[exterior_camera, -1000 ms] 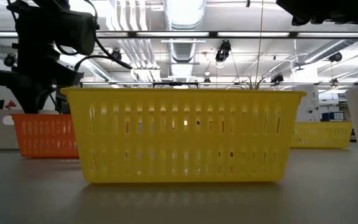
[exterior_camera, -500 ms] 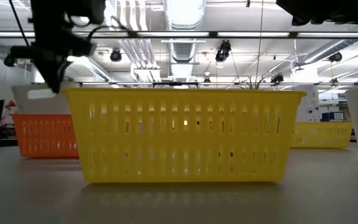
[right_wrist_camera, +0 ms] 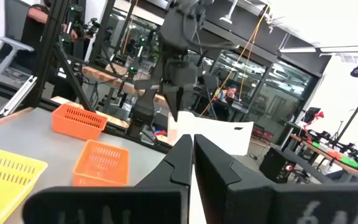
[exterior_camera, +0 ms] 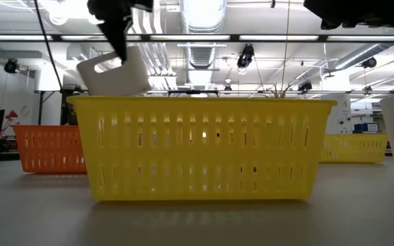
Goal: Stack baskets by color
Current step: Stack the top left white bin on top of the top right white bin
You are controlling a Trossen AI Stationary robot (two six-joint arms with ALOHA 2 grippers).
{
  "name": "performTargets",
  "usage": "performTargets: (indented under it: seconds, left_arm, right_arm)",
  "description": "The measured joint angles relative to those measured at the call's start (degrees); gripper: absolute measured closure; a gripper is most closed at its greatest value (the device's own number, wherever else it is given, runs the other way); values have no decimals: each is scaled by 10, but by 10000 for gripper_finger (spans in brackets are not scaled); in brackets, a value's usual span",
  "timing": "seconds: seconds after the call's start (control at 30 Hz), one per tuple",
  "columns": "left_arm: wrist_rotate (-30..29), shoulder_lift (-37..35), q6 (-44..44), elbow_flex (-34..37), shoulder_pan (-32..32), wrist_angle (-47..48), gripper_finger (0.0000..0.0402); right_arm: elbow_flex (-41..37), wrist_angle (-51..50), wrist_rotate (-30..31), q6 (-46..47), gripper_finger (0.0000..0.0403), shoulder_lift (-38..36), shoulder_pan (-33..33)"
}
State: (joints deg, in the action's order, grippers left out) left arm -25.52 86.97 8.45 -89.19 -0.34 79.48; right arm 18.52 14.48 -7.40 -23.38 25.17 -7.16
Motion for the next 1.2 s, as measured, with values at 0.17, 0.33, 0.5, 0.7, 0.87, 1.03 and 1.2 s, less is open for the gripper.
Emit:
performTargets:
  seconds: [0.17,0.33,0.5,0.7,0.87,1.03,1.2]
  left_arm:
    - [1,77,-3,-107,0,31,402]
    - [15,143,-20,-188,5,64,402]
    - [15,177,-46,-200,18,66,401]
    - [23,203,-48,-200,43,54,401]
    - [94,224,-49,-200,61,51,401]
    - [107,228,-75,-199,70,51,401]
    - [111,228,-78,-199,83,48,401]
  right_arm:
    - [0,-8,0,-1,394,0,0]
    - [0,-11,0,-1,394,0,0]
    - [0,-15,0,-2,394,0,0]
    - [0,-20,0,-2,394,0,0]
    - [0,-22,0,1,394,0,0]
    - [0,-22,0,2,394,0,0]
    - [0,-22,0,2,394,0,0]
